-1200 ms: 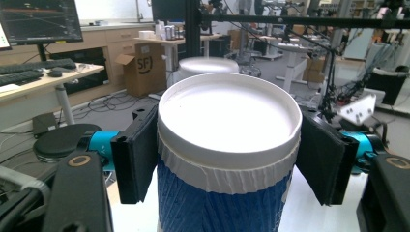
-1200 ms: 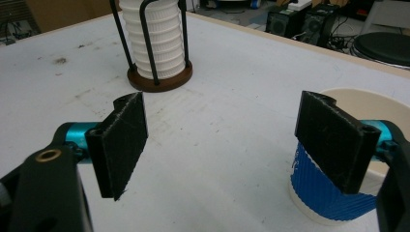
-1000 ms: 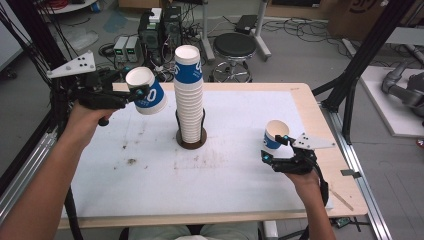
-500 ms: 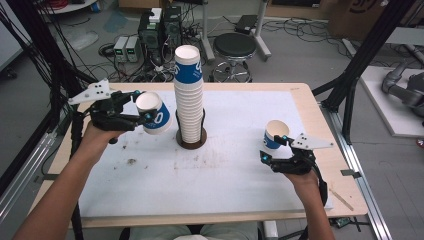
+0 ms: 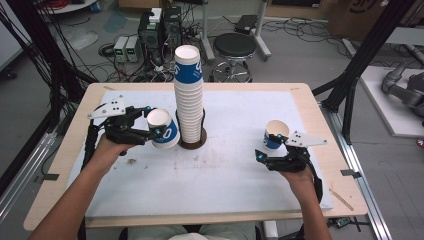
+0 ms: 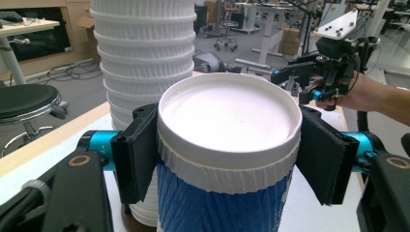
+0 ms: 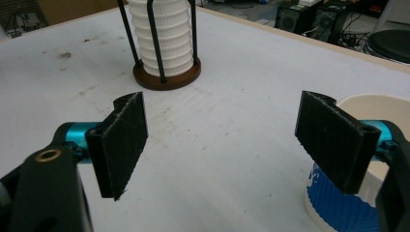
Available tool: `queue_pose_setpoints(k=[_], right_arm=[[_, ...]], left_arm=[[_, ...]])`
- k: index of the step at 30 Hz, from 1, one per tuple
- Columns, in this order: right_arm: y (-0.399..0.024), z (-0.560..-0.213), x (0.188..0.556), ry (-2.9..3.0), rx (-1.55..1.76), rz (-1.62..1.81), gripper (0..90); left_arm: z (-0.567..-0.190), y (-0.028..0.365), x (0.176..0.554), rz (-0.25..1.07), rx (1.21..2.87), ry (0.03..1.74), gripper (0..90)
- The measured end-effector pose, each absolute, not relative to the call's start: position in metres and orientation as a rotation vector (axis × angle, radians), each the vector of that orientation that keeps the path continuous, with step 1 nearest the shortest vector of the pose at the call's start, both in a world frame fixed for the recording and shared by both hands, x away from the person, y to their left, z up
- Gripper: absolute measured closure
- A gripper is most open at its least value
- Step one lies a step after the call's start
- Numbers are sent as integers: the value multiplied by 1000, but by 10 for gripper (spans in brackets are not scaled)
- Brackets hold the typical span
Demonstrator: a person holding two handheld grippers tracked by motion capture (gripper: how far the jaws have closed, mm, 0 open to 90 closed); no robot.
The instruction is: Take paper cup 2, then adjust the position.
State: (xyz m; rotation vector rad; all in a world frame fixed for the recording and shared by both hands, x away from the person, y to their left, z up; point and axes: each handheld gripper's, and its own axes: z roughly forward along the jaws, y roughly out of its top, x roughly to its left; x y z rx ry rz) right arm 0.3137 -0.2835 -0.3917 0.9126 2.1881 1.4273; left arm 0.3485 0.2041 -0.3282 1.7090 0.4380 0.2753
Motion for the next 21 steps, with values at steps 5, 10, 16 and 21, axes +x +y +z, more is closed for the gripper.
queue_pose_setpoints(k=[5, 10, 16, 21], right_arm=[[-284, -391, 314, 2183, 910, 1428, 196], [-282, -389, 313, 2185, 898, 1436, 196], [-276, -390, 315, 2221, 869, 1458, 196], [-270, -389, 313, 2248, 826, 1484, 196]], left_arm=[[-331, 204, 346, 272, 1713, 441, 298], [-331, 203, 345, 272, 1709, 437, 298], [-335, 200, 343, 259, 1712, 431, 298], [-343, 196, 341, 236, 1718, 415, 298]])
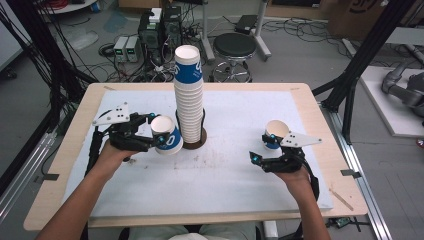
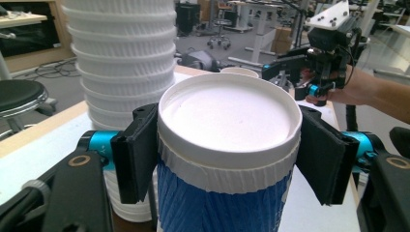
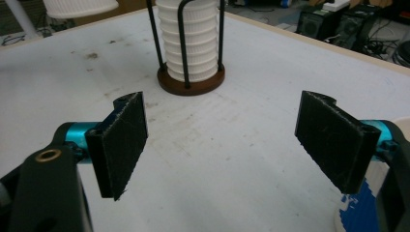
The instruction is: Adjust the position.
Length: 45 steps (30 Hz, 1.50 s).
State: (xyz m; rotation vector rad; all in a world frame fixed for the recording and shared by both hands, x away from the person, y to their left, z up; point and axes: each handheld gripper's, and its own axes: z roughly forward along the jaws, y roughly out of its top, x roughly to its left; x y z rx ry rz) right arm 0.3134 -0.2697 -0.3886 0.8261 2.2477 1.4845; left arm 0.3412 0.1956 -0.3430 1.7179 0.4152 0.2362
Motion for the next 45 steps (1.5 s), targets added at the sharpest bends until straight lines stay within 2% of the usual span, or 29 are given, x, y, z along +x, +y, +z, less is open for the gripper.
queue_pose_setpoints(k=[17, 45], right_arm=[[-236, -384, 309, 2364, 626, 1579, 196], [-162, -384, 314, 2565, 299, 1735, 196]], left_arm=[[-355, 175, 326, 183, 1731, 295, 298], [-355, 141, 319, 58, 1751, 149, 298]])
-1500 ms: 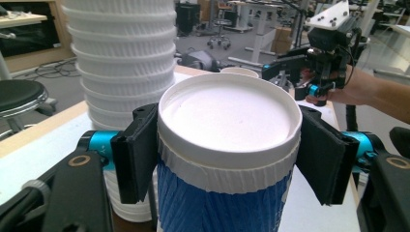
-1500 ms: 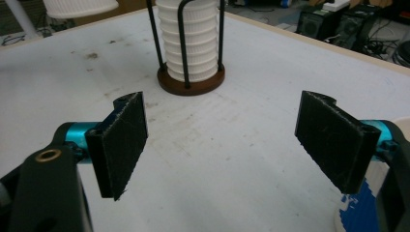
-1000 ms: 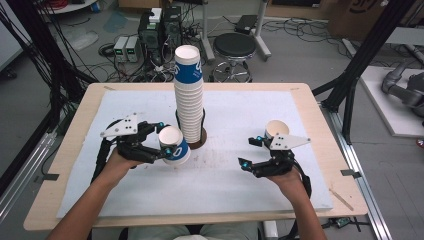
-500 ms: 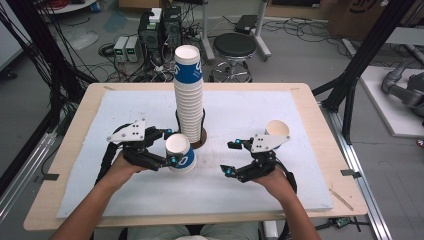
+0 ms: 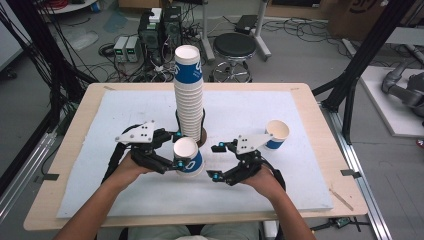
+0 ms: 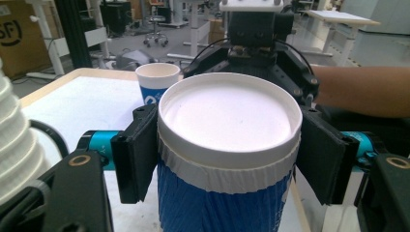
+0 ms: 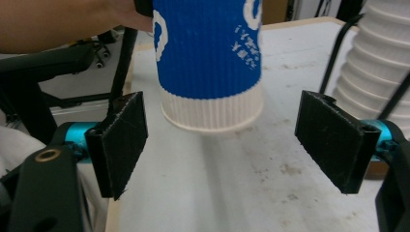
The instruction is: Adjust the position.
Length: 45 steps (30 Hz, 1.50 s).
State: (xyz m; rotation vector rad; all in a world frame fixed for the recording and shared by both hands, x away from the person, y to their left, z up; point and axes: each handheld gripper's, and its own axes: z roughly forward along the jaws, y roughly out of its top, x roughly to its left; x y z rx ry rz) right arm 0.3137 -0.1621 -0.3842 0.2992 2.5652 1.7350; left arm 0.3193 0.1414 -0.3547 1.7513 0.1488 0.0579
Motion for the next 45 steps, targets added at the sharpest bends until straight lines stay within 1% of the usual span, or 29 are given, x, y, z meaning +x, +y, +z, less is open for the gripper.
queue_pose_setpoints(k=[20, 37, 45], right_arm=[[-141, -389, 313, 2614, 232, 1737, 196], [-133, -391, 314, 2603, 225, 1736, 197], [-136, -390, 315, 2616, 204, 1715, 271]], left_arm=[[-356, 129, 319, 16, 1736, 115, 299], [-357, 124, 318, 1, 1717, 102, 303], [-358, 124, 319, 1, 1726, 96, 314]])
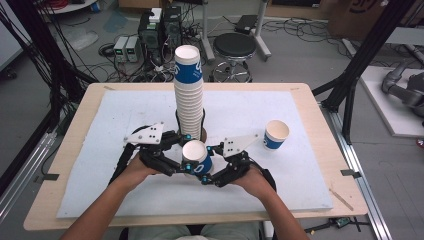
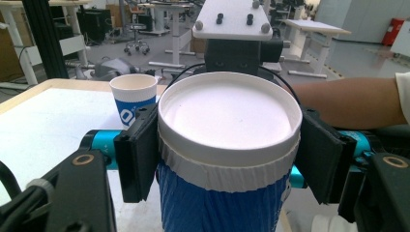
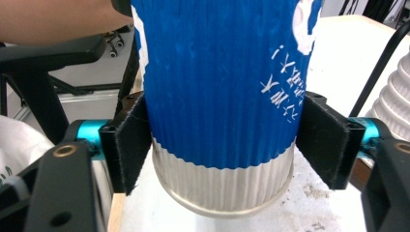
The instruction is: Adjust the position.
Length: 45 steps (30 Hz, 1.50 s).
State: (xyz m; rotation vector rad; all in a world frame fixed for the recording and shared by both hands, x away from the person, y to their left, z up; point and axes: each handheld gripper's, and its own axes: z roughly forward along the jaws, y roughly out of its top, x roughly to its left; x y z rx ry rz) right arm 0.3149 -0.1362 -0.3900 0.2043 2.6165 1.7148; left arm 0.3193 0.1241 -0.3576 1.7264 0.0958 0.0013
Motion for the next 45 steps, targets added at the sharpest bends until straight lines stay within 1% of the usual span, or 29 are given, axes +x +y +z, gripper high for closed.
queue_pose_setpoints(k=[6, 9, 10, 12, 13, 16, 29, 45], right_arm=[[-137, -389, 315, 2647, 208, 1668, 301], [-137, -387, 317, 2676, 196, 1617, 305], [-136, -386, 317, 2686, 199, 1604, 307], [-137, -384, 318, 2693, 195, 1590, 310], [-136, -383, 318, 2706, 194, 1570, 312], [-137, -379, 319, 2719, 183, 1534, 313], [-134, -362, 322, 2833, 102, 1275, 320], [-118, -350, 326, 2922, 25, 933, 325]], left_arm=[[-361, 124, 319, -6, 1730, 116, 317], [-363, 125, 318, 8, 1746, 141, 303], [-363, 124, 318, 18, 1757, 162, 273], [-364, 123, 318, -4, 1770, 210, 168], [-365, 123, 318, -7, 1775, 218, 153], [-367, 124, 318, -12, 1793, 244, 153], [-363, 134, 317, 1, 1805, 220, 153], [-357, 139, 319, 26, 1880, 210, 153]])
